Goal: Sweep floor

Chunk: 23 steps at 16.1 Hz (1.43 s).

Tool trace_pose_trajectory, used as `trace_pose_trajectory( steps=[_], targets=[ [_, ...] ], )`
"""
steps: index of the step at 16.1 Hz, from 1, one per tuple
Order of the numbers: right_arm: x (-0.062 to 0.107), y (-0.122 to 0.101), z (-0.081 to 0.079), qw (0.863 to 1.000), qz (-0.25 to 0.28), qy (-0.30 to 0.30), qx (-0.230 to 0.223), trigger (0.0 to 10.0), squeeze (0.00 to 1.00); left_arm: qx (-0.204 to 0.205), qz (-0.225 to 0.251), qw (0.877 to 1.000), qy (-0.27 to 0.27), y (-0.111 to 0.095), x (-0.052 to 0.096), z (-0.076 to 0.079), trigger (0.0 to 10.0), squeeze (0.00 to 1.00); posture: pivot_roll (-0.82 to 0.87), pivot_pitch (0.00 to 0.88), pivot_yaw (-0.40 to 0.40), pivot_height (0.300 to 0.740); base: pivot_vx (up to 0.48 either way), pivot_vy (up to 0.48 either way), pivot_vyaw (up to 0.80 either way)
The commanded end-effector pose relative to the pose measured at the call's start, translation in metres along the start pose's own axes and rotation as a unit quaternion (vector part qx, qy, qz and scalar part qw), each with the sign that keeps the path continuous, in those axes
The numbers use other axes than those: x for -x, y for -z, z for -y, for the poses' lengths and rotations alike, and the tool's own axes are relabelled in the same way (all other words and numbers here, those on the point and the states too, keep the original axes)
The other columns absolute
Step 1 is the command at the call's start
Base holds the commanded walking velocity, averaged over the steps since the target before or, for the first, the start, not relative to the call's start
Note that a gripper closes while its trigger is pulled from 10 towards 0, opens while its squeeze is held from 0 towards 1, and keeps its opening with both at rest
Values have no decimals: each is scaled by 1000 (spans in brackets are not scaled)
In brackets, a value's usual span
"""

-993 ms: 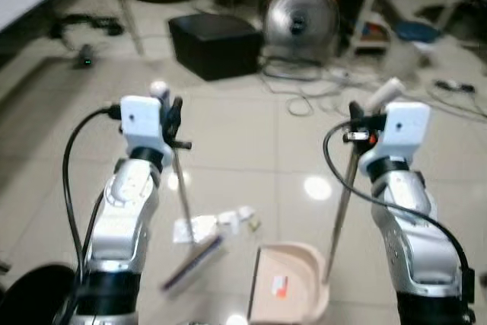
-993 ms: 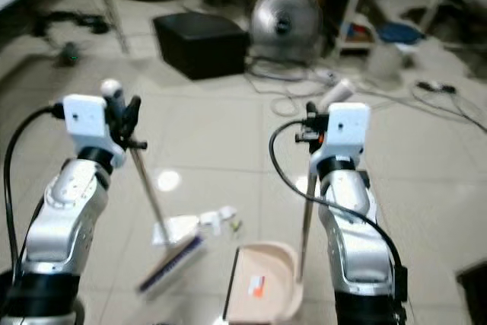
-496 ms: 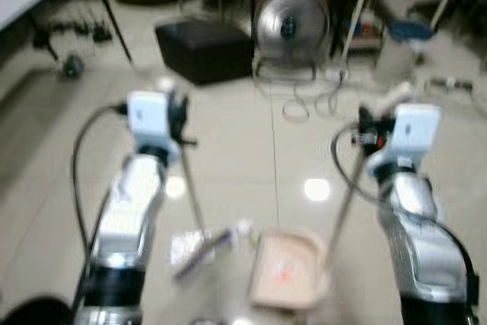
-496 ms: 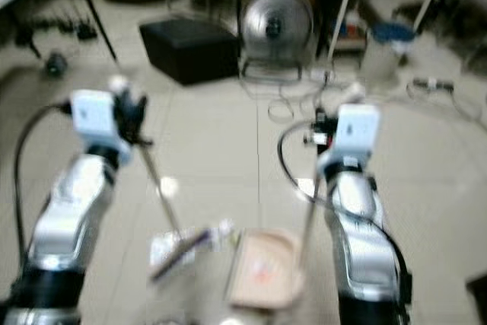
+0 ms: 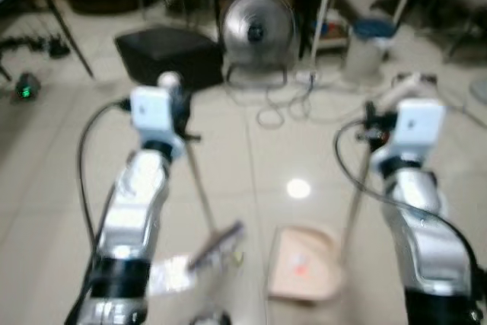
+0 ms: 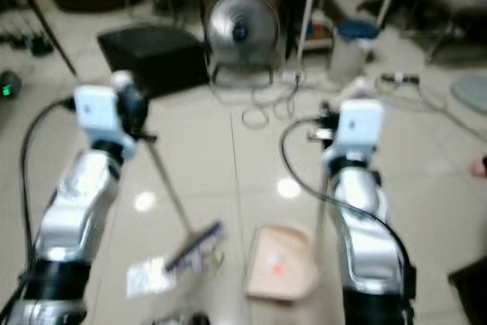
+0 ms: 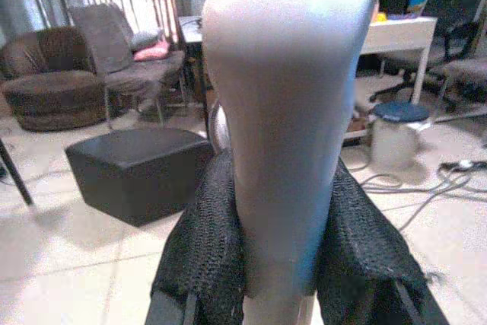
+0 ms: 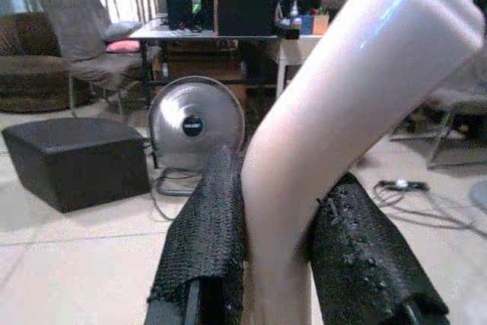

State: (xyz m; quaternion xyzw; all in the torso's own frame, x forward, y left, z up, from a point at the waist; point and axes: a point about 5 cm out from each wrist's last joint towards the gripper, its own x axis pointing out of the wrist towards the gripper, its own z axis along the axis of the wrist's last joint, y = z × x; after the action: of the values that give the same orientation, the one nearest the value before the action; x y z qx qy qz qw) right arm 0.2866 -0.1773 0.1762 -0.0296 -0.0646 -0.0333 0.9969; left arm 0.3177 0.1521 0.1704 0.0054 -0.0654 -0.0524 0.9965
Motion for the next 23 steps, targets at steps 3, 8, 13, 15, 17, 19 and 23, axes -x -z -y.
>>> trace_pose_trajectory(
  steps=[3,8,13,15,17,19,23],
  targets=[
    [-5,-2,11,999,12,23,26,10000,0,10,20,1000,-8,-5,-2,5,10000,0,-9,62,58,740,117,0,0],
    [-12,5,13,1000,21,3,20,10000,0,3,17,998,-58,1,-7,-2,10000,0,20,108,72,740,0,0,0],
    [-25,16,11,996,58,-30,68,10000,0,13,64,988,-137,4,-10,-12,10000,0,69,224,107,740,0,0,0],
    [-29,18,5,994,71,-47,70,10000,0,9,77,987,-140,3,-12,-16,10000,0,87,259,101,740,0,0,0],
    [-34,16,-1,990,92,-72,84,10000,0,16,87,984,-156,3,-13,-23,10000,0,106,303,84,740,0,0,0],
    [-40,15,-3,987,107,-80,85,10000,0,12,91,981,-173,3,-15,-30,10000,0,110,319,79,740,0,0,0],
    [-47,16,-19,981,136,-110,84,10000,0,1,94,977,-194,7,-17,-36,10000,0,132,352,77,740,0,0,0]
  ],
)
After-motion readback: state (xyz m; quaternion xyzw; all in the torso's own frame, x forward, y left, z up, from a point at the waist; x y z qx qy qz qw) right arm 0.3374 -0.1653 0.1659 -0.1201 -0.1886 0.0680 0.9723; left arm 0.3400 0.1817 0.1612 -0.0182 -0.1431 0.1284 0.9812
